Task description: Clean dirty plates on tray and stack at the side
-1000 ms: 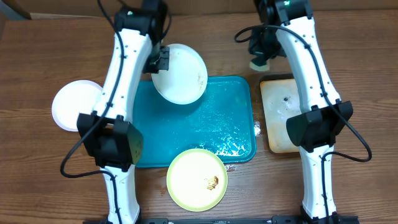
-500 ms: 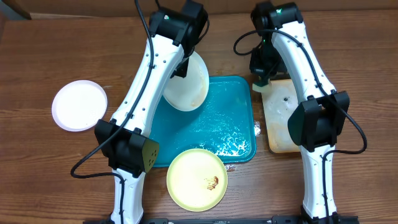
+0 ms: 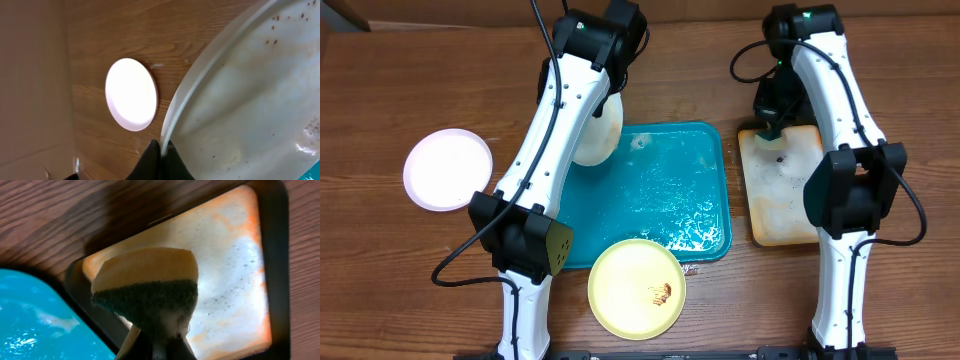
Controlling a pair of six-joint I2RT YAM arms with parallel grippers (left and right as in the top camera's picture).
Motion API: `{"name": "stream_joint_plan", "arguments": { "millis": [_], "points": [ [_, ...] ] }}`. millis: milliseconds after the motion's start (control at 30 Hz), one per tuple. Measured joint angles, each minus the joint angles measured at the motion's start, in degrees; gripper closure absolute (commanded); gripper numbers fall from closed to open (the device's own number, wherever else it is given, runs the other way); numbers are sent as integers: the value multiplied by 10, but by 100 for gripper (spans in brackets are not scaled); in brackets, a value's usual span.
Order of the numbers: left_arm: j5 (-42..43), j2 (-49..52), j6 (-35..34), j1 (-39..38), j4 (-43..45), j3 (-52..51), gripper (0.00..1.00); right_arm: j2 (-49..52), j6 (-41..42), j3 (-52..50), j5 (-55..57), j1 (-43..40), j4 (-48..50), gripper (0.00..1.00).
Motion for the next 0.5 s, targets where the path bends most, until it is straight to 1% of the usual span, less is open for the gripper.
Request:
{"name": "stream_joint_plan", "arguments": {
  "millis": [200, 500],
  "points": [
    [-35, 0, -6, 0, 0, 0, 96, 0, -2, -22, 0, -2, 0, 96],
    [-64, 0, -10, 4, 0, -3, 96, 0, -3, -75, 0, -23, 0, 96]
  ]
}}
